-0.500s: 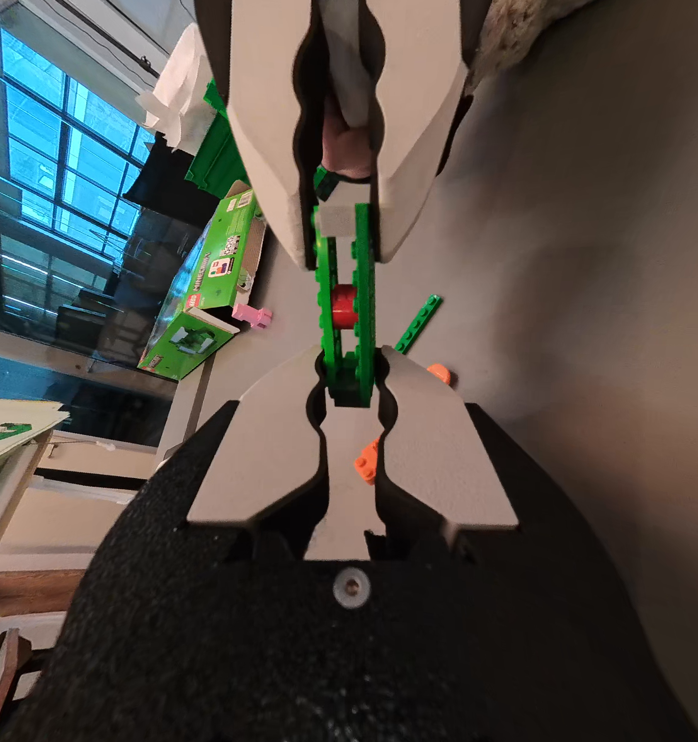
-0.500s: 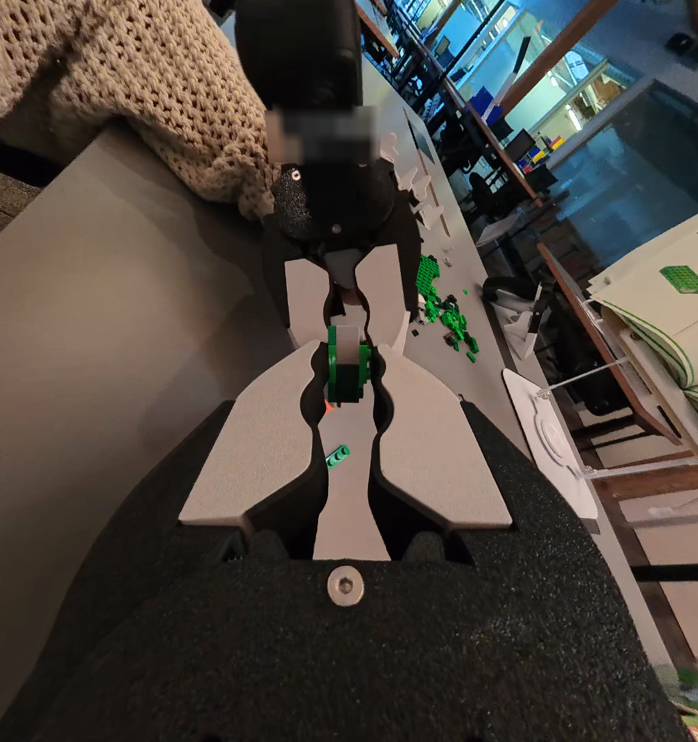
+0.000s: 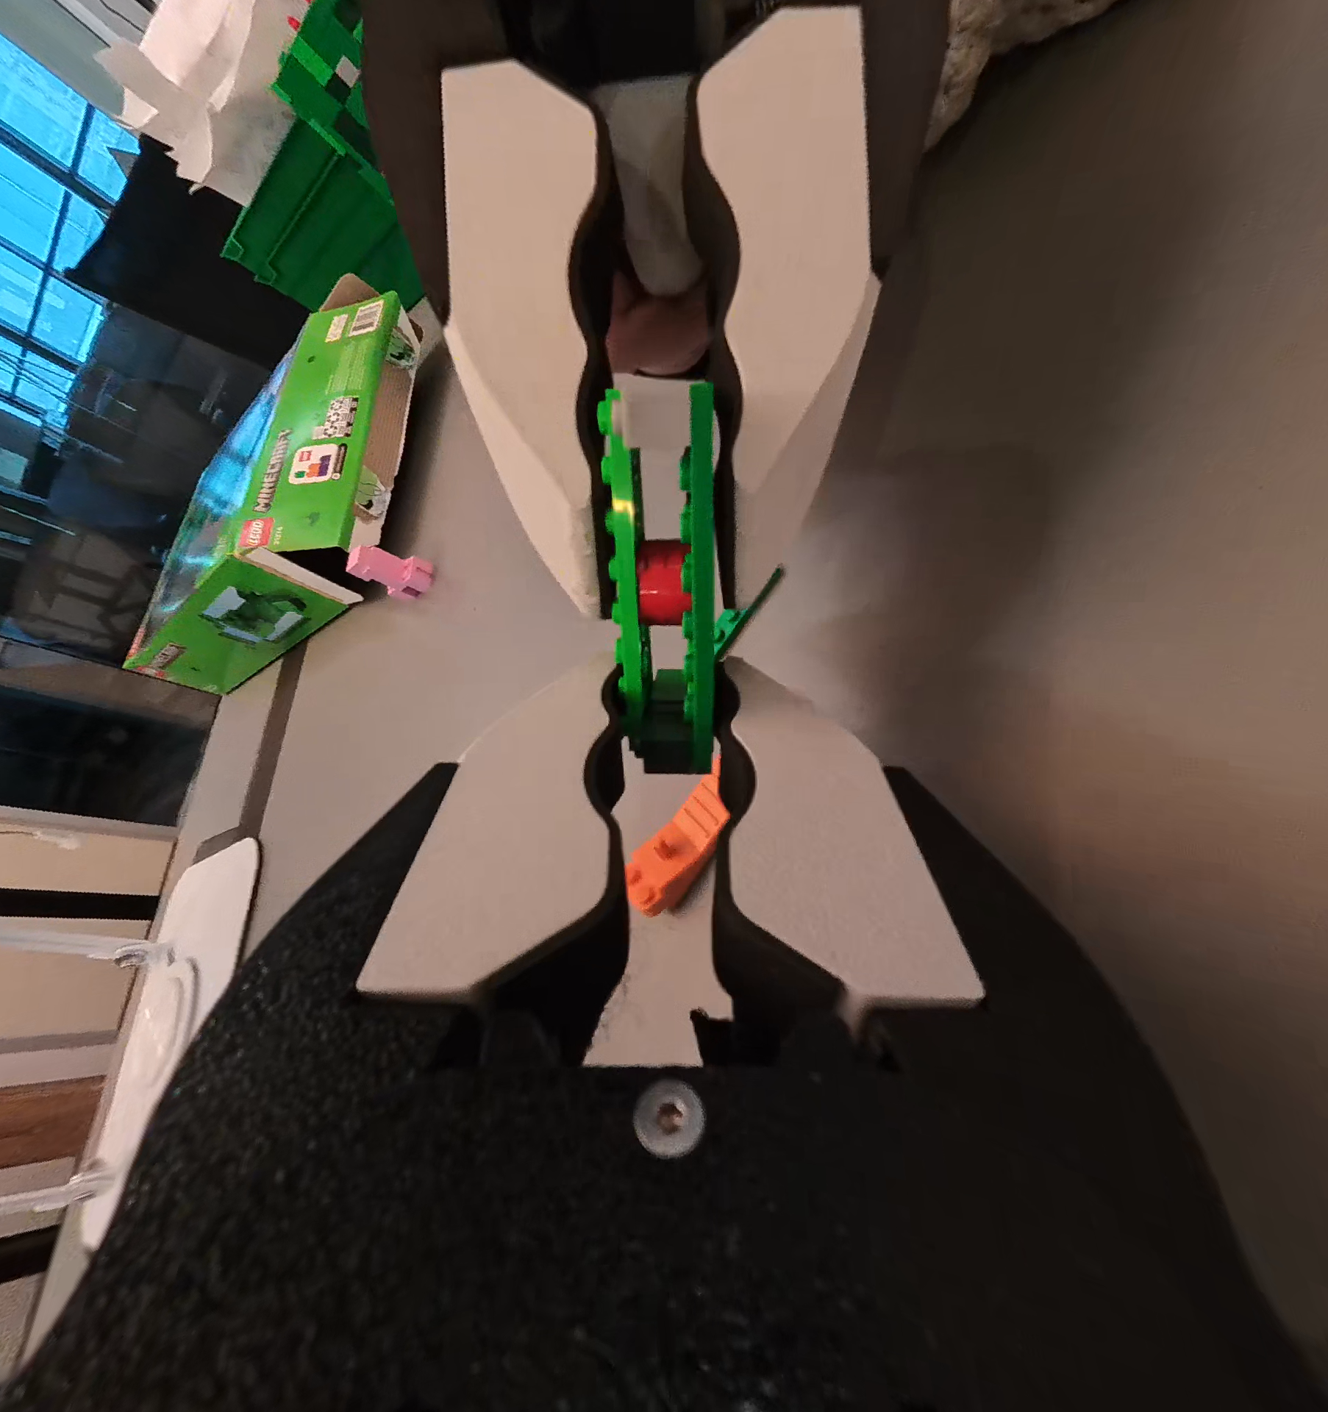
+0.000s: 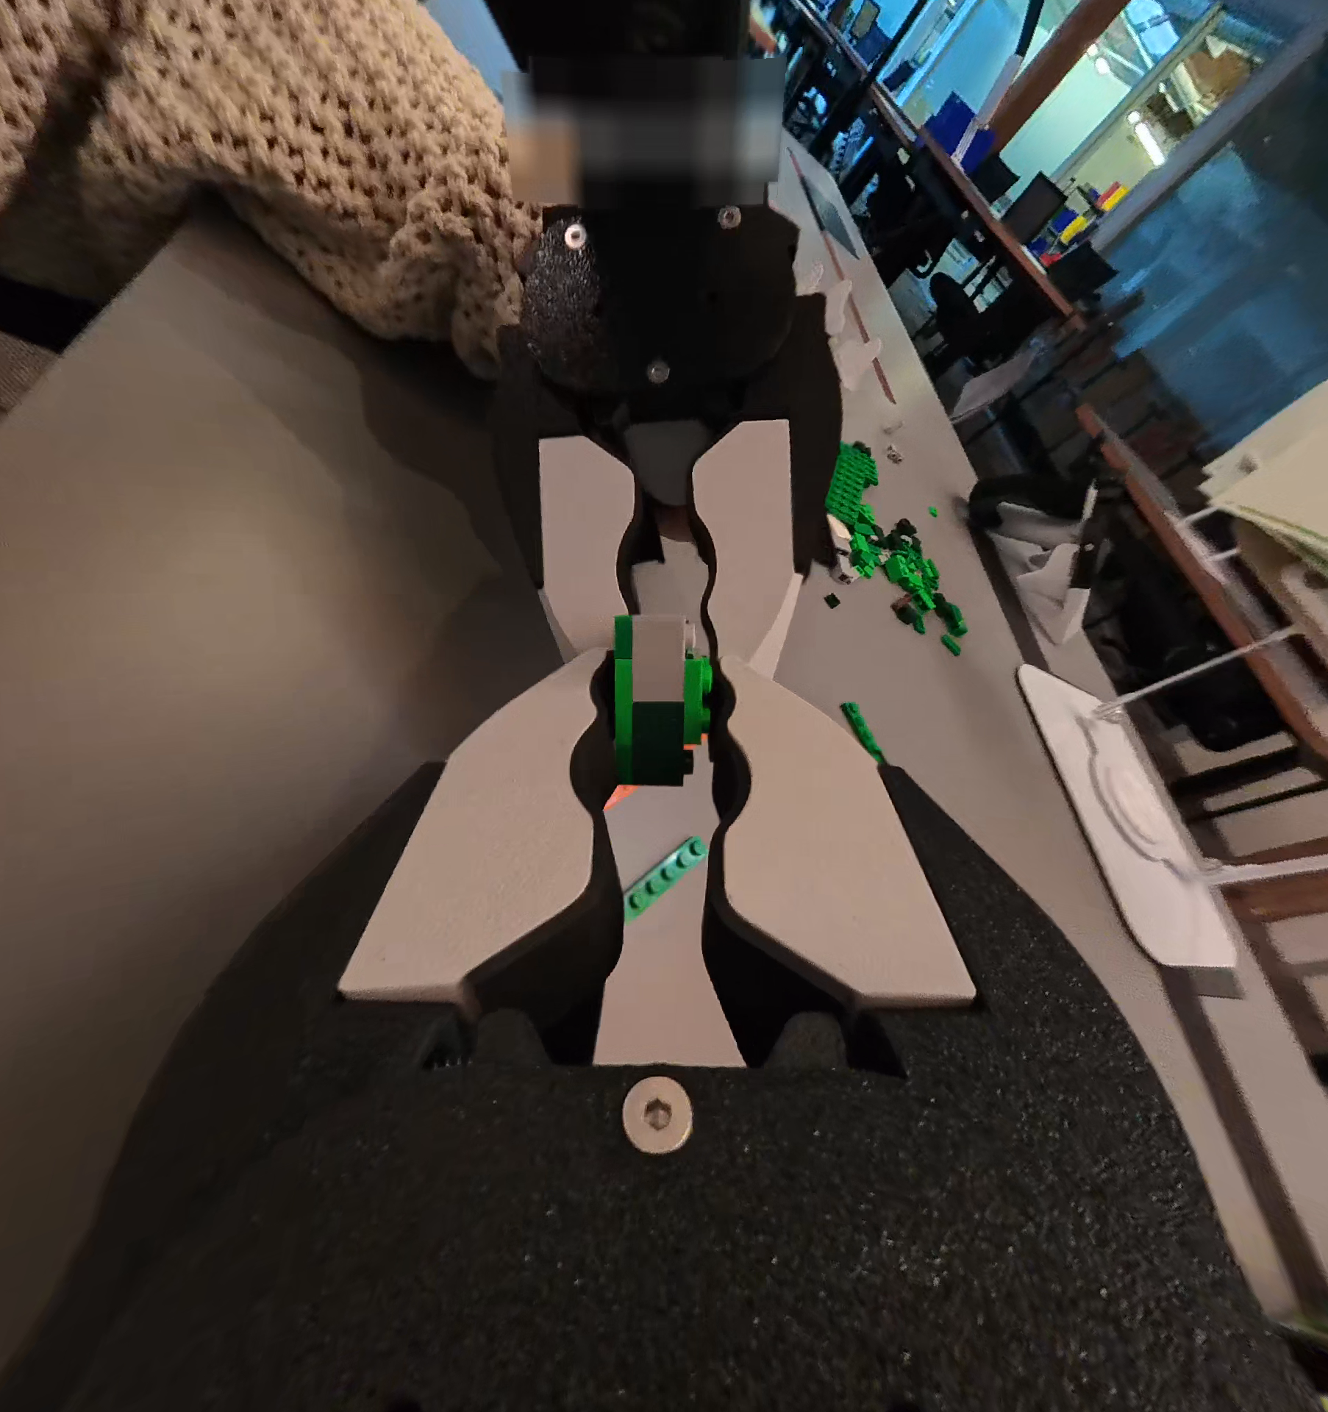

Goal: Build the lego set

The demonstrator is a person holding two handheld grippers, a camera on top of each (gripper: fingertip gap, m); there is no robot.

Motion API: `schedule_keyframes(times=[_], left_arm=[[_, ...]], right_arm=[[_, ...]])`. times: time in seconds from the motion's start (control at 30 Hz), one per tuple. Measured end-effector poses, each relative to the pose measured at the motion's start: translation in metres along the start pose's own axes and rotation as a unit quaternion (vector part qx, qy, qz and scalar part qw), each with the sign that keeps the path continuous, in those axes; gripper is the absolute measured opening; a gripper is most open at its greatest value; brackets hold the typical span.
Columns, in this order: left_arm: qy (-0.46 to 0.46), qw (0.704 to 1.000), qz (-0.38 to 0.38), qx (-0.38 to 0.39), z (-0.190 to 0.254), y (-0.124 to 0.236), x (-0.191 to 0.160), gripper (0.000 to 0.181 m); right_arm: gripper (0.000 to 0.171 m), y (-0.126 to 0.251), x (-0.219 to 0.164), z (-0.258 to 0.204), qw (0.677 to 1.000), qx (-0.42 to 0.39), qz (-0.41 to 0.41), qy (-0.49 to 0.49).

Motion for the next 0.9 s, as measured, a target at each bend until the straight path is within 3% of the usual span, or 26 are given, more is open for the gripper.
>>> schedule_keyframes(times=[0.47,0.57,0.67,0.9], left_arm=[[0.048,0.998,0.028,-0.018,-0.001,0.0,0.001,0.02],[0.031,0.999,0.025,0.032,-0.002,-0.002,-0.001,0.037],[0.001,0.998,0.053,0.04,0.002,-0.001,0.001,0.022],[0.007,0.997,0.053,0.059,-0.005,0.003,-0.001,0.02]], right_arm=[[0.02,0.004,0.0,0.003,1.0,0.008,0.011,-0.02],[0.02,0.006,-0.001,0.004,1.0,-0.004,0.024,-0.018],[0.02,0.006,0.001,0.004,1.0,-0.009,0.026,-0.009],[0.027,0.011,0.007,0.004,0.996,-0.073,0.022,0.049]])
Point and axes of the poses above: each gripper's, where its closed fingertips meet, y back along the fingers, x out of its top, z = x × y across the jaws, the point moved 10 cm from there along y, back along the fingers, and after that the axes turned 4 degrees about y, right-handed, at the moved point
